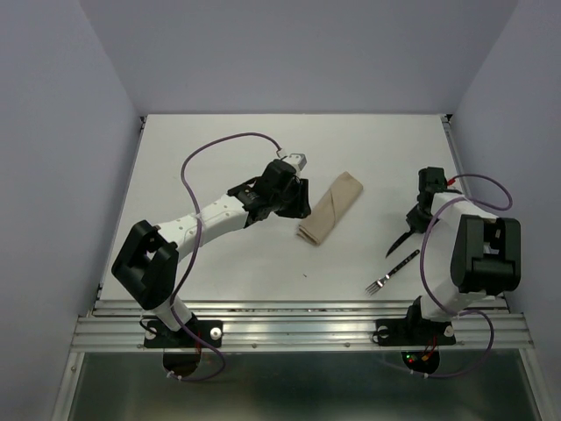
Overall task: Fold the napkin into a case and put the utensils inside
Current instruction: Pick up the knife from the corner of the board, then move the knife to the center of the board.
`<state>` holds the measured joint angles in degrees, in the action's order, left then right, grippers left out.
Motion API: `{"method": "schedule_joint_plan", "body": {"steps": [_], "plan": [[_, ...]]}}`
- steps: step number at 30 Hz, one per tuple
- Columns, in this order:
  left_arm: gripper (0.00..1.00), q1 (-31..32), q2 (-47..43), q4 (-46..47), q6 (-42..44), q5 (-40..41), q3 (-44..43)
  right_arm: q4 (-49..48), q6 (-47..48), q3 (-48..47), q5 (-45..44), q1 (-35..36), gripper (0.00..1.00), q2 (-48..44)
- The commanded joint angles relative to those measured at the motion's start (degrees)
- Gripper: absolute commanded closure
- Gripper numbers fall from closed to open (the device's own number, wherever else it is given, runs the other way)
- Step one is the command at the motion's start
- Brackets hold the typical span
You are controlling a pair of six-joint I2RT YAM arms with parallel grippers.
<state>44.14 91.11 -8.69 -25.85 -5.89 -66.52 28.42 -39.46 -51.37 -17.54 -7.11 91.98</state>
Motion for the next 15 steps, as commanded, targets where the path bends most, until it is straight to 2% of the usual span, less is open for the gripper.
{"method": "schedule_joint_plan", "body": {"steps": [1,8,15], "plan": [[0.49,-0.02,-2.52,-0.72,-0.52,2.02,-0.98,-3.55,-0.97,4.08,5.31,0.43,0.81,-1.18],[0.48,-0.02,-0.77,-3.69,-0.87,2.11,-3.52,-2.06,-8.42,5.67,7.43,11.85,0.83,-4.44],[0.48,-0.11,-0.93,-4.14,-1.84,0.00,-3.53,-6.44,-25.01,13.13,9.28,24.94,0.82,-8.05]]}}
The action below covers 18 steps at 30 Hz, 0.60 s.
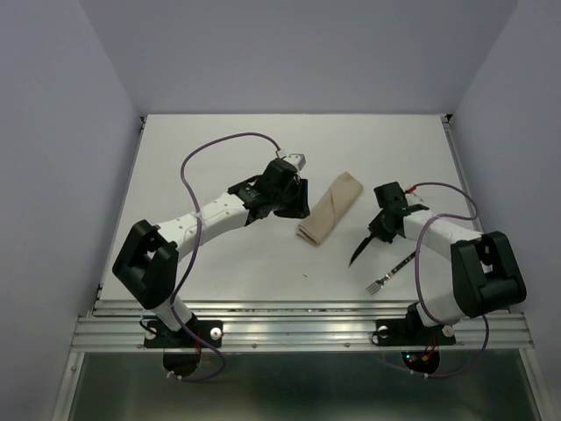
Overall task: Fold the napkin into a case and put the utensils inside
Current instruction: Move the knife to the center of the board.
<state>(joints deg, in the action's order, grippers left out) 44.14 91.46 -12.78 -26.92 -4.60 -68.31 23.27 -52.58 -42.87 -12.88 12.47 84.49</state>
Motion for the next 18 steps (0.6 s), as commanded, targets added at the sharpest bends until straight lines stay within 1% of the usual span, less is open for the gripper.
{"method": "schedule_joint_plan", "body": {"steps": [1,4,6,8,9,10,11,12,13,14,15,16,18], "plan": [[0.48,-0.11,-1.55,0.03,-0.77,-1.20,-1.82,-2.08,-13.41,5.34,4.54,6.94,0.82,-0.55],[0.48,-0.11,-1.64,-0.58,-1.03,-0.94,-2.00,-3.31,-18.17,5.87,3.75,12.21,0.82,0.32],[0.48,-0.02,-1.11,-1.37,-0.95,-1.02,-2.44,-2.01,-21.32,5.00,2.35,16.33,0.82,1.20],[0.47,-0.11,-0.85,-1.55,-1.03,-0.76,-2.79,-2.26,-23.26,4.73,1.81,18.72,0.82,0.94],[0.40,-0.11,-0.50,-1.55,-0.86,-0.85,-2.79,-2.52,-25.01,4.90,1.64,19.60,0.82,0.07],[0.39,-0.02,-0.41,-1.72,-0.86,-0.94,-3.05,-2.87,-25.73,5.08,1.37,20.39,0.82,-0.37],[0.39,-0.11,-0.23,-1.73,-0.86,-1.11,-3.23,-2.96,-26.08,5.17,1.28,21.01,0.79,-0.90],[0.37,-0.11,-0.06,-1.64,-0.86,-1.63,-3.32,-3.05,-25.82,5.34,1.11,21.02,0.76,-2.12],[0.37,-0.02,-0.05,-1.55,-0.94,-1.73,-3.49,-2.88,-25.30,5.26,0.67,21.02,0.66,-2.66],[0.36,0.07,0.03,-1.46,-0.94,-1.64,-3.75,-1.74,-25.03,4.82,-0.03,21.02,0.59,-3.10],[0.28,0.16,0.29,-1.55,-0.86,-1.29,-3.93,-0.17,-23.81,3.77,-1.86,21.02,0.53,-4.41],[0.27,0.77,0.47,-1.72,-0.77,-0.59,-4.45,0.63,-23.02,3.33,-2.75,21.02,0.41,-5.20],[0.27,1.73,1.52,-3.13,-0.59,1.87,-5.51,3.35,-21.17,1.58,-6.09,21.02,0.33,-7.13]]}}
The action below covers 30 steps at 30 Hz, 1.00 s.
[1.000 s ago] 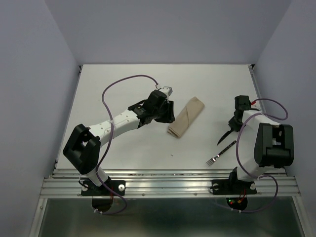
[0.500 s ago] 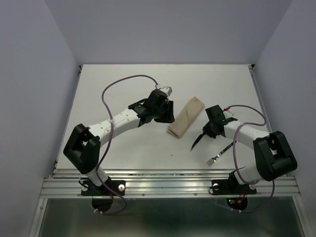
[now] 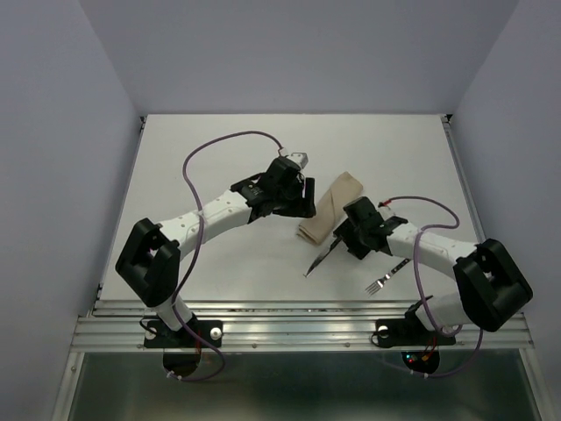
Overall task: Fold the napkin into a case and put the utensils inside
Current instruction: Move the knife to the center of the board, then pick up the knife from the center of the board.
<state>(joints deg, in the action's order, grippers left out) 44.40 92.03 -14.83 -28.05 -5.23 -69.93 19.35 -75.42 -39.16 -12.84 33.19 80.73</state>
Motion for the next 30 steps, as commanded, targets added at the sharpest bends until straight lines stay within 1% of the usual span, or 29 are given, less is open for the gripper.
{"method": "schedule_joint_plan", "body": {"steps": [1,2,3,4,5,6,8,9,10,12,13,14,16,17,20,26,30], "plan": [[0.27,2.00,1.39,-1.43,0.80,3.12,-4.77,8.06,2.55,-2.76,-7.54,0.30,0.25,-5.65],[0.27,3.40,1.75,-1.60,1.07,3.47,-5.21,9.11,3.34,-3.38,-8.94,0.30,0.22,-6.80],[0.27,4.19,2.71,-1.95,1.33,4.17,-5.82,11.12,5.00,-4.60,-11.91,-0.57,0.17,-9.07],[0.27,4.98,3.33,-2.31,1.33,4.53,-6.44,11.58,6.50,-5.05,-12.81,-1.71,0.17,-9.10],[0.27,5.86,4.12,-2.48,1.77,4.62,-7.75,12.11,7.99,-5.31,-13.26,-3.12,0.15,-10.92],[0.29,7.52,5.78,-2.83,2.12,4.62,-8.46,12.20,11.57,-5.40,-12.65,-7.57,0.15,-11.81],[0.31,8.94,8.50,-3.71,3.00,7.41,-10.48,12.29,15.89,-5.58,-10.90,-12.95,0.13,-13.13],[0.36,9.64,9.56,-3.98,3.35,7.78,-11.10,12.29,20.18,-5.67,-8.80,-15.67,0.12,-13.31],[0.39,11.04,10.62,-4.67,3.79,7.87,-11.89,12.29,22.22,-5.93,-7.39,-20.92,0.12,-13.06],[0.46,12.54,13.77,-5.99,5.11,7.96,-14.61,12.20,26.96,-6.37,-4.41,-25.43,0.12,-12.27],[0.46,14.20,14.66,-6.61,5.37,8.39,-15.58,11.85,28.38,-6.37,-3.43,-29.20,0.12,-11.83],[0.45,15.00,16.67,-7.75,5.64,9.44,-17.50,11.76,29.27,-6.72,-2.64,-30.89,0.12,-11.30],[0.41,17.19,19.92,-9.85,6.60,10.59,-20.92,11.15,31.73,-6.72,0.52,-34.40,0.12,-10.16],[0.41,17.21,19.94,-9.87,6.61,10.60,-22.08,11.14,31.74,-6.72,0.54,-35.12,0.12,-10.15],[0.41,18.26,23.63,-11.71,7.40,11.74,-24.63,10.09,32.53,-6.28,2.29,-36.43,0.11,-10.33],[0.40,18.53,29.86,-14.78,8.10,16.13,-29.47,9.56,33.05,-5.67,3.70,-36.44,0.11,-10.50],[0.41,18.53,31.81,-16.02,8.10,17.19,-31.41,9.21,33.14,-5.05,4.23,-36.97,0.11,-10.59]]}}
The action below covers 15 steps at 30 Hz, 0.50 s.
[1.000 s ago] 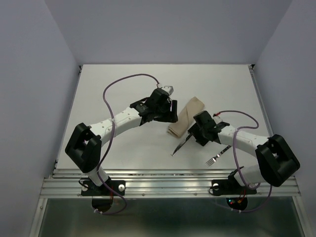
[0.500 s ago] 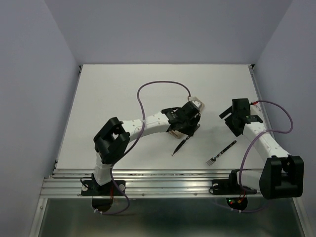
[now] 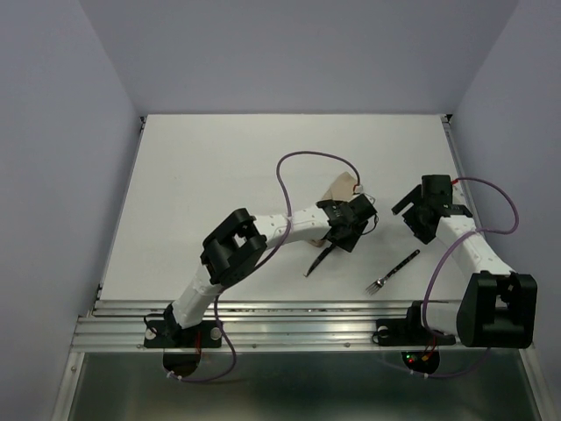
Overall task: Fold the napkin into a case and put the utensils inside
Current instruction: Pick up the knife from the center of the board.
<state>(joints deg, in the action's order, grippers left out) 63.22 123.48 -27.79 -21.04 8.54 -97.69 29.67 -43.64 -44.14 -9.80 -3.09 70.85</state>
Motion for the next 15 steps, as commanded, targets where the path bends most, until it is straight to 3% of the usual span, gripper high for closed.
{"method": "schedule_joint_plan", "body": {"steps": [1,8,11,15], "plan": [[0.41,-0.29,0.53,-3.15,1.00,3.51,-3.82,-1.28,1.27,0.02,1.36,-0.69,0.11,-0.80],[0.44,-0.29,2.11,-2.18,1.44,3.95,-3.12,-1.98,1.27,0.81,2.07,-0.69,0.11,-0.62],[0.60,-0.29,3.60,-2.18,1.79,3.24,-3.12,-1.99,1.19,1.07,1.80,-0.69,0.11,-0.80],[0.63,-0.29,3.96,-1.74,2.31,2.19,-2.33,-1.90,0.75,1.51,1.46,-0.69,0.11,-1.33]]}}
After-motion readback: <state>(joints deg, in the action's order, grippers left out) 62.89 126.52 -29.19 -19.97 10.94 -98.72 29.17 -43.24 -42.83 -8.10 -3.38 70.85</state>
